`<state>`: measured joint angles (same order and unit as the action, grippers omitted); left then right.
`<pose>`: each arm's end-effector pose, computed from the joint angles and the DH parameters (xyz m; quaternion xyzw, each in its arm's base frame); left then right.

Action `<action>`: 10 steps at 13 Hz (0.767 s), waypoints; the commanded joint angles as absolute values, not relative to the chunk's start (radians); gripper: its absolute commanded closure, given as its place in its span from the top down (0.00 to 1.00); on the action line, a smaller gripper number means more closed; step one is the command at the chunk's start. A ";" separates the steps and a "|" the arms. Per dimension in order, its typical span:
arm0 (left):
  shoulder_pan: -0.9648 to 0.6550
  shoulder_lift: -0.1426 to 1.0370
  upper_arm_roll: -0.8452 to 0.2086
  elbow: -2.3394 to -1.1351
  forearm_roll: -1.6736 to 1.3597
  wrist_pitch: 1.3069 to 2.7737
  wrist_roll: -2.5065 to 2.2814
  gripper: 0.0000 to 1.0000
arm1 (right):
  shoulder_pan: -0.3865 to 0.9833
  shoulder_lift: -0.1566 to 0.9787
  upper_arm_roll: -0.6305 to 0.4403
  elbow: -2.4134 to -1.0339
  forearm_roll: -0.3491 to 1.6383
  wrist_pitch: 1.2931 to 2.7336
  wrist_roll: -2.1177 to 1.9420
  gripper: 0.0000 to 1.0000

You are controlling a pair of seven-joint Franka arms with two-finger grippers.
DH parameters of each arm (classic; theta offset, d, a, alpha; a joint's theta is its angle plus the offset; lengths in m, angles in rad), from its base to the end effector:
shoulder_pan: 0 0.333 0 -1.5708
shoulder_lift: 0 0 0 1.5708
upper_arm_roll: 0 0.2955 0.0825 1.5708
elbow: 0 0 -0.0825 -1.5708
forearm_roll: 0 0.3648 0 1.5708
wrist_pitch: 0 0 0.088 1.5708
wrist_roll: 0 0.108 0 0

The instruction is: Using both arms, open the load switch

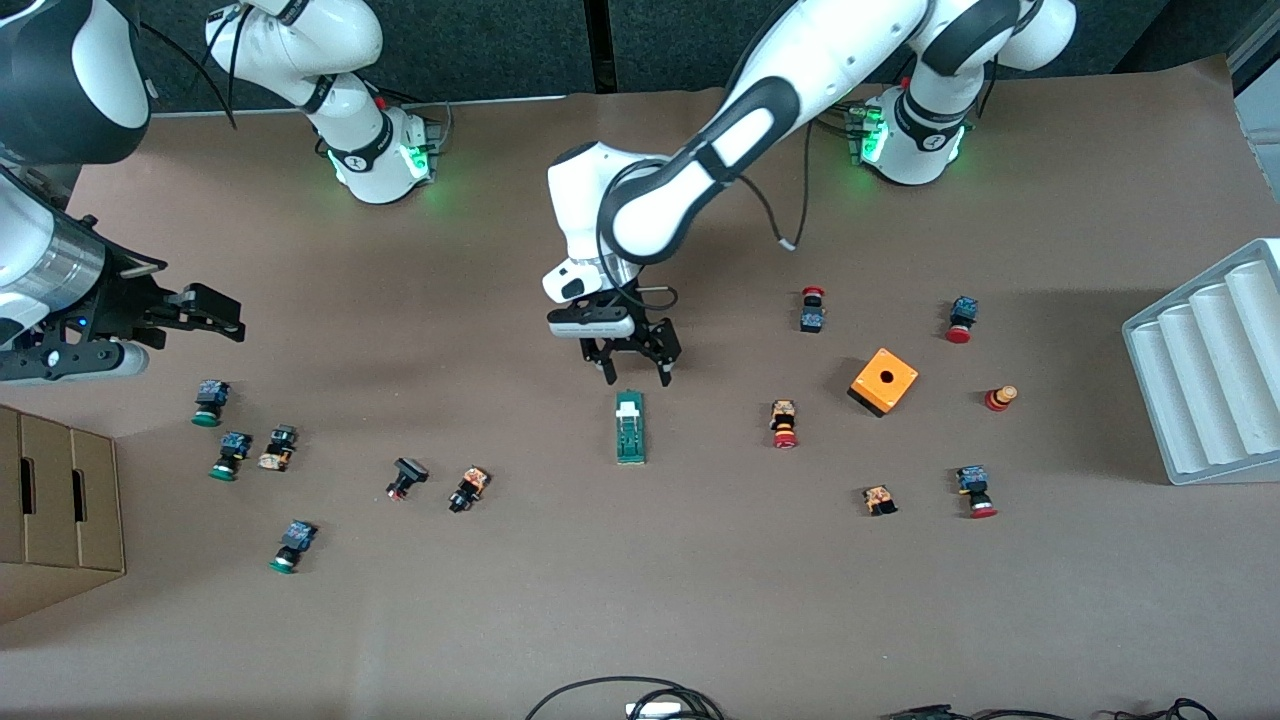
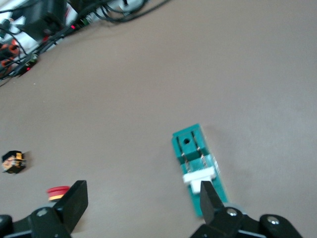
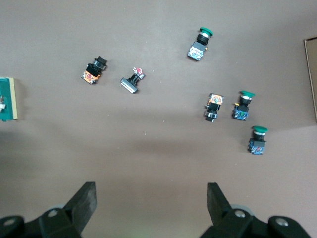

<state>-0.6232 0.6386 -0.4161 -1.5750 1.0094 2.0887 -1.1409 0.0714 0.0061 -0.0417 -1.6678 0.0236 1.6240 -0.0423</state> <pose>0.4111 -0.5350 0.2883 -0.9371 0.1771 -0.2588 0.1532 0.5378 0.0185 0.5603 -0.9990 -0.0351 0.0249 0.0118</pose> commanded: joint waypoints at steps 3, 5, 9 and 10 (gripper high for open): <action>-0.514 0.523 -0.428 -1.582 0.714 2.097 -0.710 1.00 | 0.049 -0.006 -0.066 -1.684 0.002 1.651 -0.133 1.00; -0.493 0.486 -0.426 -1.572 0.609 2.085 -0.594 1.00 | 0.051 -0.006 -0.066 -1.683 0.002 1.646 -0.120 1.00; -0.375 0.376 -0.426 -1.571 0.381 2.016 -0.363 1.00 | 0.029 0.011 -0.067 -1.640 0.009 1.641 -0.126 1.00; -0.332 0.342 -0.426 -1.571 0.329 1.975 -0.306 1.00 | 0.014 0.014 -0.066 -1.637 0.014 1.640 -0.129 1.00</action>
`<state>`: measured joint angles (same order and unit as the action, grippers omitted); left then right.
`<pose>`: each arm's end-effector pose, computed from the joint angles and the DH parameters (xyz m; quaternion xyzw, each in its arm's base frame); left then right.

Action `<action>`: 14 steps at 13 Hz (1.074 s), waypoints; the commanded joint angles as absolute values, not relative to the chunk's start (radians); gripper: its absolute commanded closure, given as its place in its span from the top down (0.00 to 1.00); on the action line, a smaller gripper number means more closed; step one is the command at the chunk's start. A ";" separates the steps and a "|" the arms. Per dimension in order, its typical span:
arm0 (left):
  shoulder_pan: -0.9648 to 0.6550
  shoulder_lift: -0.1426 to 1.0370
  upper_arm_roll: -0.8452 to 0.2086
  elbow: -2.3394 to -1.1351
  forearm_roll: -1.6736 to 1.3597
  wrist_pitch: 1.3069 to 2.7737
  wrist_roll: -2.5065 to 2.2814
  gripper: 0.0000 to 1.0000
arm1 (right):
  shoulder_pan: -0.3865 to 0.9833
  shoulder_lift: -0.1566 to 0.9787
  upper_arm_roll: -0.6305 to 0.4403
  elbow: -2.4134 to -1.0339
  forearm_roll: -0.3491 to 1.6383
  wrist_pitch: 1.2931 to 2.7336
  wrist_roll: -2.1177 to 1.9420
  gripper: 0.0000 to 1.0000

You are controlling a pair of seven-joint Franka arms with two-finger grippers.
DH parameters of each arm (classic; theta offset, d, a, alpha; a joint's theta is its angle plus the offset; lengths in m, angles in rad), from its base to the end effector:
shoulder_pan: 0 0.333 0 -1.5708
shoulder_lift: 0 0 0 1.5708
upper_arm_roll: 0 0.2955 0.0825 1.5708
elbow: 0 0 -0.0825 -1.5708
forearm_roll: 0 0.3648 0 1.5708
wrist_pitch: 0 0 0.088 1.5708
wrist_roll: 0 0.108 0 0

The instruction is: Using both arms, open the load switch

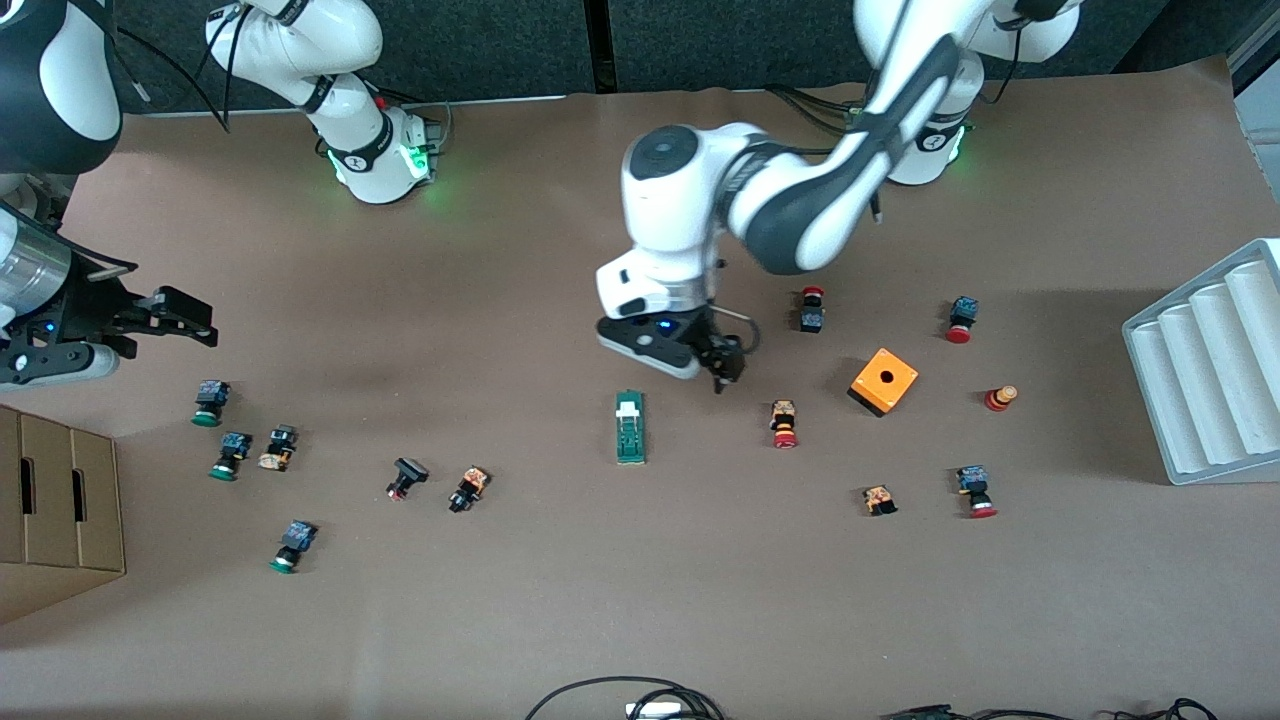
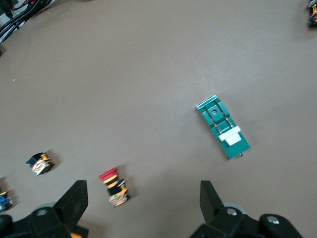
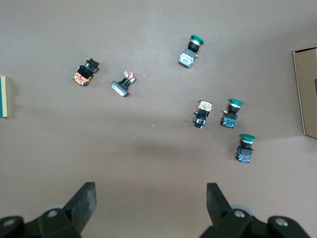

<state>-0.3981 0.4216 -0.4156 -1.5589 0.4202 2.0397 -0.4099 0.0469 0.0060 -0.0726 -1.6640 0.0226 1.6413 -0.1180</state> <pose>0.4933 -0.4361 0.4173 -0.9574 0.2627 -0.1036 0.0609 0.5402 -0.0115 0.5635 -0.9988 -0.0452 0.0135 0.0120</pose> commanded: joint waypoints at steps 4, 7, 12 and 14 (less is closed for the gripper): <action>-0.166 0.236 -0.425 -1.525 0.160 1.778 -0.129 1.00 | 0.017 0.014 -0.064 -1.631 0.008 1.637 -0.126 1.00; -0.074 0.233 -0.425 -1.416 0.115 1.596 -0.112 1.00 | 0.014 0.017 -0.064 -1.631 0.014 1.644 -0.121 1.00; 0.057 0.132 -0.347 -1.495 -0.050 1.568 -0.011 1.00 | 0.009 0.018 -0.064 -1.631 0.014 1.654 -0.121 1.00; -0.036 0.019 -0.170 -1.627 -0.058 1.603 0.066 1.00 | 0.009 0.018 -0.064 -1.631 0.014 1.661 -0.121 1.00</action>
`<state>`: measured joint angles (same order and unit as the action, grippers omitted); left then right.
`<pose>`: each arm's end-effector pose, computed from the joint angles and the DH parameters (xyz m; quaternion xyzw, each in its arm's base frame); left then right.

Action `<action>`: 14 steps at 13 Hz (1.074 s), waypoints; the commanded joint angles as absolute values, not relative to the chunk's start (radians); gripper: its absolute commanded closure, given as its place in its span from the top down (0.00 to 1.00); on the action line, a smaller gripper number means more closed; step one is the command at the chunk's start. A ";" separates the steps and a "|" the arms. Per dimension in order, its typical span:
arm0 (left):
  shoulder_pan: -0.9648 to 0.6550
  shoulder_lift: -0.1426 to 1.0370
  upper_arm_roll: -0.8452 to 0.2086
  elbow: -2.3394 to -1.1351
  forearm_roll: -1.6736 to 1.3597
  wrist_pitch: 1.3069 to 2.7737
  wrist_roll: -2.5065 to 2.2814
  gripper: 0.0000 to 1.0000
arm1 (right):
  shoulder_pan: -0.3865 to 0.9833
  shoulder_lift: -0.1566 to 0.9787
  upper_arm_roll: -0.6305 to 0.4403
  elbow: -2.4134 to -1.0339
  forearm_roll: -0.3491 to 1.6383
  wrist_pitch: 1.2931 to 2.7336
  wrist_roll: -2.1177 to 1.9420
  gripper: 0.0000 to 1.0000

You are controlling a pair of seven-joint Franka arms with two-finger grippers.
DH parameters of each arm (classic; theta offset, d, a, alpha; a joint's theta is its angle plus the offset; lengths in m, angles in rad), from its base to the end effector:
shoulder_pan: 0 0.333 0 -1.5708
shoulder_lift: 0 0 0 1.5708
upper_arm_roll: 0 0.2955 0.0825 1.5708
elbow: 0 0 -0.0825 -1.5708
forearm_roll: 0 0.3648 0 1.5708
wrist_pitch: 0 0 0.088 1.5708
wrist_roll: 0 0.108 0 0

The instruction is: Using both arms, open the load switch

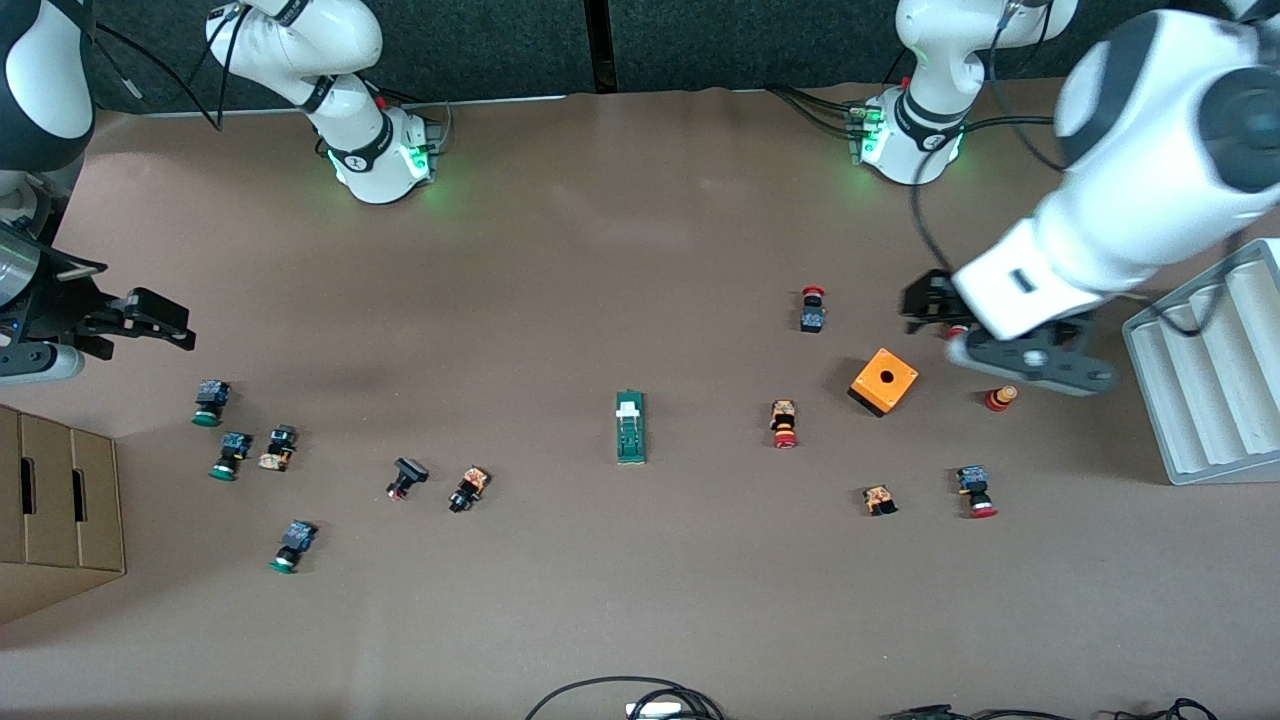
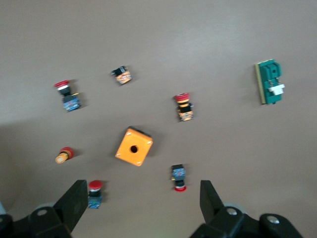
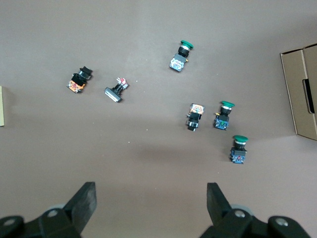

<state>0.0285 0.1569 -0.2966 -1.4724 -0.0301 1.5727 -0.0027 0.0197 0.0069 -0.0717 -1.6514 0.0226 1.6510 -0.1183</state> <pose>0.5587 -0.1438 0.5641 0.9904 -0.1306 -0.0297 0.0342 0.5417 -0.0258 0.5696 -0.9994 -0.0322 0.0027 0.0113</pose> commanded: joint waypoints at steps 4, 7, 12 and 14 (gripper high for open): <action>-0.119 -0.083 -0.106 -1.746 0.064 1.640 0.043 1.00 | 0.015 0.020 -0.064 -1.631 0.014 1.672 -0.121 1.00; -0.124 -0.064 -0.100 -1.730 0.052 1.638 0.006 1.00 | 0.018 0.020 -0.064 -1.631 0.014 1.683 -0.121 1.00; -0.115 -0.063 -0.097 -1.724 0.029 1.625 0.006 1.00 | 0.020 0.021 -0.063 -1.631 0.014 1.695 -0.121 1.00; -0.106 -0.060 -0.097 -1.721 0.018 1.623 -0.006 1.00 | 0.014 0.023 -0.063 -1.631 0.015 1.698 -0.121 1.00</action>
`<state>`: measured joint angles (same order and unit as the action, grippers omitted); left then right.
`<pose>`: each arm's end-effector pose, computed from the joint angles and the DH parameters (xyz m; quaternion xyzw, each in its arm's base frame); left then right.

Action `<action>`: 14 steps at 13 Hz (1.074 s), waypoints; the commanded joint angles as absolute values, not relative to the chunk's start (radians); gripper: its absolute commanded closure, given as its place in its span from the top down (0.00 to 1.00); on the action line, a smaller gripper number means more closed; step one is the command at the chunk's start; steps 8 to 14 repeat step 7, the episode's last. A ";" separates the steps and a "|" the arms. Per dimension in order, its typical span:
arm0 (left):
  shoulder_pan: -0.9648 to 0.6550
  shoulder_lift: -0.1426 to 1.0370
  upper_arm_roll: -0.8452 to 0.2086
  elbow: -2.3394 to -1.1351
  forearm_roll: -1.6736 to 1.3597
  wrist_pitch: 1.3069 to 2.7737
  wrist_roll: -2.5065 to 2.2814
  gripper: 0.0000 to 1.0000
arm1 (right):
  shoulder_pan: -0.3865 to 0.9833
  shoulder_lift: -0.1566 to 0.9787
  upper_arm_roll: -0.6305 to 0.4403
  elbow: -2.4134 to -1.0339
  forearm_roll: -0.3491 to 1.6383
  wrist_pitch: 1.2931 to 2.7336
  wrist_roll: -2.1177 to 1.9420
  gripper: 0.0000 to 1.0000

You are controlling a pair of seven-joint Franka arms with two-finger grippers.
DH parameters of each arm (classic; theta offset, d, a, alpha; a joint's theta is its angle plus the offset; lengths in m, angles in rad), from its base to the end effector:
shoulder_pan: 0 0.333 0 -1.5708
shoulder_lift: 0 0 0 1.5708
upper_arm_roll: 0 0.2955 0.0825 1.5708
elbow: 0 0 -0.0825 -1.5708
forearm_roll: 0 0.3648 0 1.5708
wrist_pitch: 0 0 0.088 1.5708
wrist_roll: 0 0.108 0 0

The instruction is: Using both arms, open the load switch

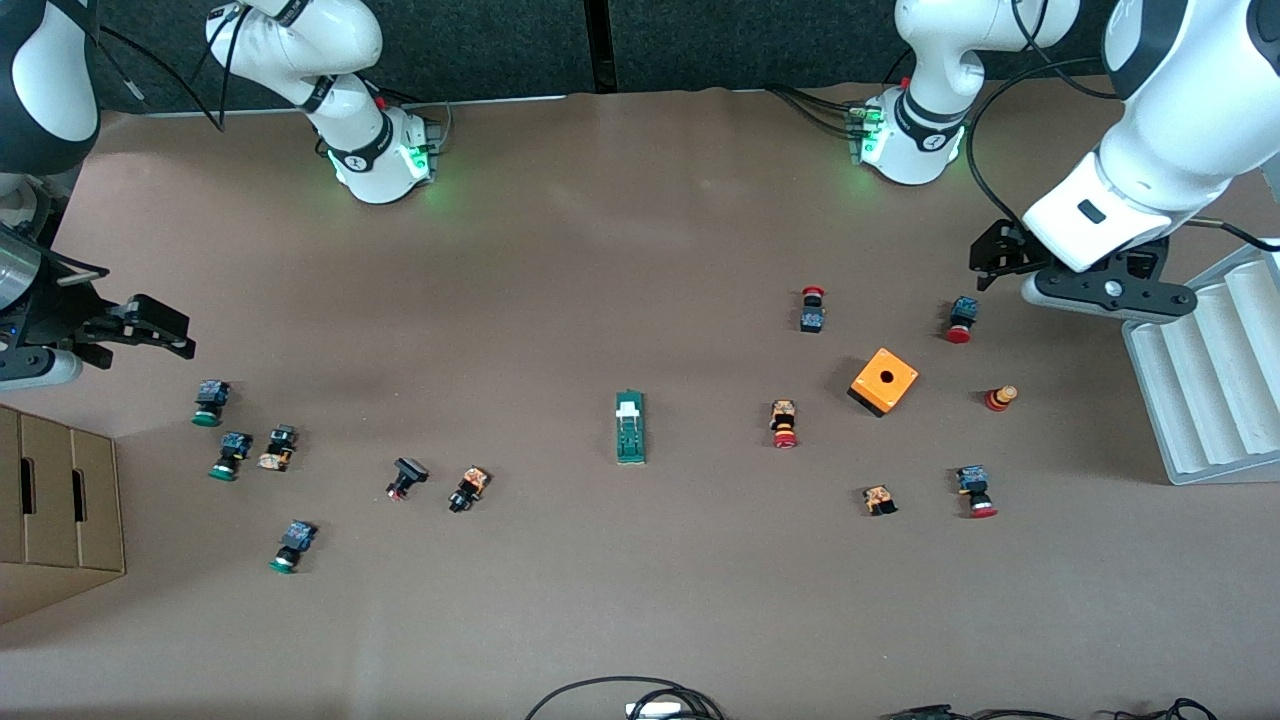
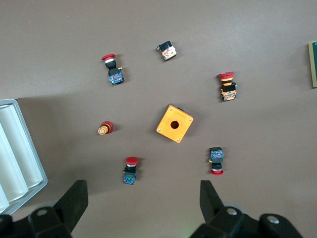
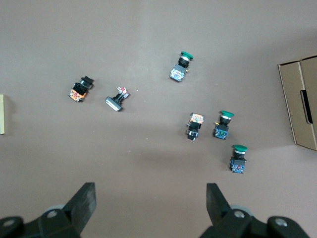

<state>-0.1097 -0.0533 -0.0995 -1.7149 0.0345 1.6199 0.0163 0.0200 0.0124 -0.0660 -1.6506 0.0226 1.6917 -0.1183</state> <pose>0.5100 -0.1058 0.5699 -0.9931 0.1135 0.0190 0.0218 0.5476 -0.0228 0.5706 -0.9992 -0.0349 -0.0152 0.0096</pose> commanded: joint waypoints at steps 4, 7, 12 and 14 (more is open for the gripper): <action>-0.107 -0.055 -0.098 -1.715 0.009 1.623 -0.032 1.00 | 0.015 0.025 -0.063 -1.631 0.015 1.701 -0.120 1.00; -0.107 -0.055 -0.098 -1.715 0.009 1.618 -0.031 1.00 | 0.015 0.026 -0.063 -1.631 0.015 1.703 -0.121 1.00; -0.107 -0.055 -0.098 -1.715 0.009 1.618 -0.031 1.00 | 0.015 0.026 -0.063 -1.631 0.015 1.703 -0.121 1.00; -0.107 -0.055 -0.098 -1.715 0.009 1.618 -0.031 1.00 | 0.015 0.026 -0.063 -1.631 0.015 1.703 -0.121 1.00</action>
